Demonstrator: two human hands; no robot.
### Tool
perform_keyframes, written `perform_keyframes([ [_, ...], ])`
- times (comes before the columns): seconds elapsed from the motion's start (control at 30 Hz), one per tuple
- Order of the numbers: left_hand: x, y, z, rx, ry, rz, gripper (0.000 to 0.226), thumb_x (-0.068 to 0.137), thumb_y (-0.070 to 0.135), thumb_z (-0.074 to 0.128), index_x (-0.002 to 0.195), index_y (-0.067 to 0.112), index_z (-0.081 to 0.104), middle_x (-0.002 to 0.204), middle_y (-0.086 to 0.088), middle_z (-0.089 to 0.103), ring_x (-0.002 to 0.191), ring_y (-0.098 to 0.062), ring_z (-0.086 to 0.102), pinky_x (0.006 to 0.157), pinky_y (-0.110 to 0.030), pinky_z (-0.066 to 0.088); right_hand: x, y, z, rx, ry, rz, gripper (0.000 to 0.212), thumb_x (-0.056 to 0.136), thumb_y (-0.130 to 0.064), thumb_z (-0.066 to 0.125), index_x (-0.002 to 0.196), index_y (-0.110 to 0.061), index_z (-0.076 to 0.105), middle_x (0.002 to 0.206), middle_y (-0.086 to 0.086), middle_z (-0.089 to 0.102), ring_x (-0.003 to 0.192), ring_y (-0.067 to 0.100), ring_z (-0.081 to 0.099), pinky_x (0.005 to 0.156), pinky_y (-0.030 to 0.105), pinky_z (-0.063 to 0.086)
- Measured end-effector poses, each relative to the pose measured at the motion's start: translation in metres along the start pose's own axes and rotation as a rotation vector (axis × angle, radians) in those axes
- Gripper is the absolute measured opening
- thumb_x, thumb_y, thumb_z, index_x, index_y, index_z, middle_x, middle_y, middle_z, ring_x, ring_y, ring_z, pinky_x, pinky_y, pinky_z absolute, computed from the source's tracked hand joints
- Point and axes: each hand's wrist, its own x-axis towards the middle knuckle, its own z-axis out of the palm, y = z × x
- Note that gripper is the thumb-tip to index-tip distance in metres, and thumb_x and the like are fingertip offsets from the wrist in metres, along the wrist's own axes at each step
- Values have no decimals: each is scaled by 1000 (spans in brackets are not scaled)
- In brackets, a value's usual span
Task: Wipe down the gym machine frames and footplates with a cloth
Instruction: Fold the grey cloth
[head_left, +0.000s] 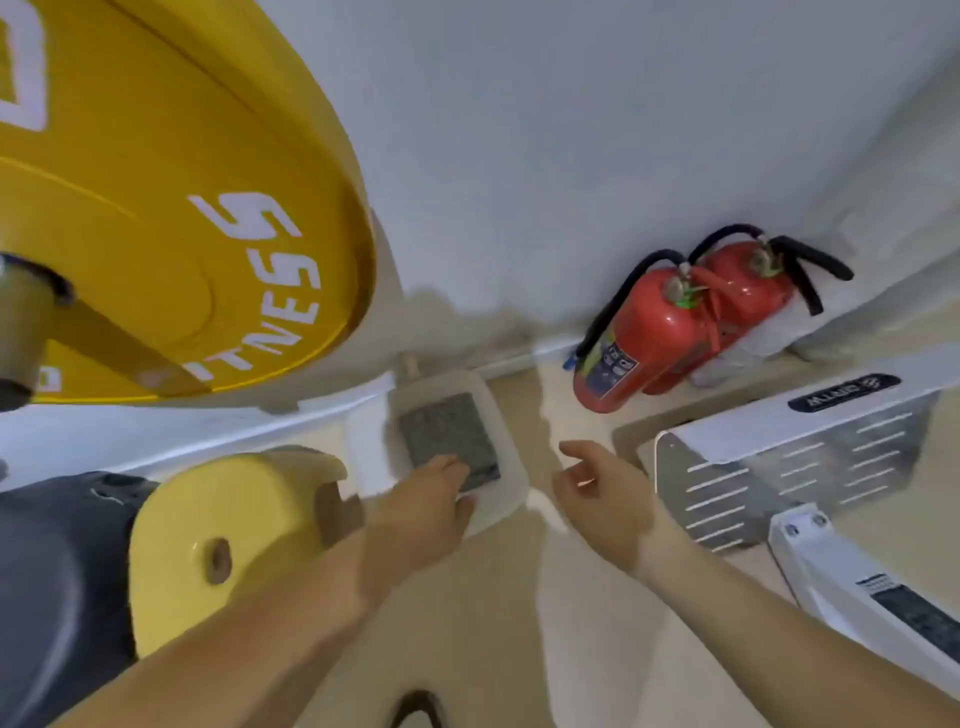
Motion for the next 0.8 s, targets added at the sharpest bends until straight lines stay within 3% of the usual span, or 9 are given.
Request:
perform_keyframes([
  [0.17, 79, -33, 57, 59, -39, -154, 38, 106, 36, 46, 139, 18, 51, 142, -1, 45, 125, -25, 51, 99, -38, 48, 57, 28, 42, 111, 22, 34, 38, 100, -33, 58, 137, -26, 59, 107, -7, 67, 96, 12, 65, 91, 32, 53],
  [0.33, 104, -48, 85, 172, 55, -189, 18, 104, 27, 48, 118, 22, 59, 121, 1, 45, 118, -23, 47, 85, -42, 54, 73, 45, 53, 85, -13, 66, 35, 101, -33, 55, 134, -23, 63, 115, -5, 69, 107, 13, 64, 102, 35, 50],
  [0.53, 66, -8, 63, -252, 259, -140, 20, 102, 20, 52, 89, 22, 68, 89, 4, 65, 86, -20, 59, 77, -40, 52, 47, 44, 35, 216, 4, 87, 20, 100, -29, 60, 117, -27, 69, 109, -8, 73, 104, 13, 69, 101, 40, 53],
  [0.7, -19, 91, -2, -599, 384, -17, 19, 96, 16, 64, 92, 29, 77, 84, 15, 72, 78, -4, 67, 73, -26, 54, -18, 3, -30, 431, 24, 61, 19, 101, -27, 62, 118, -33, 68, 106, -16, 73, 95, -6, 67, 82, 12, 53],
  [0.8, -80, 163, -55, -751, 357, -15, 18, 93, 17, 72, 93, 34, 78, 84, 18, 74, 78, -2, 69, 72, -24, 56, -78, -31, -93, 641, 8, 116, 25, 100, -35, 64, 125, -32, 66, 106, -9, 77, 98, 9, 74, 89, 33, 59],
])
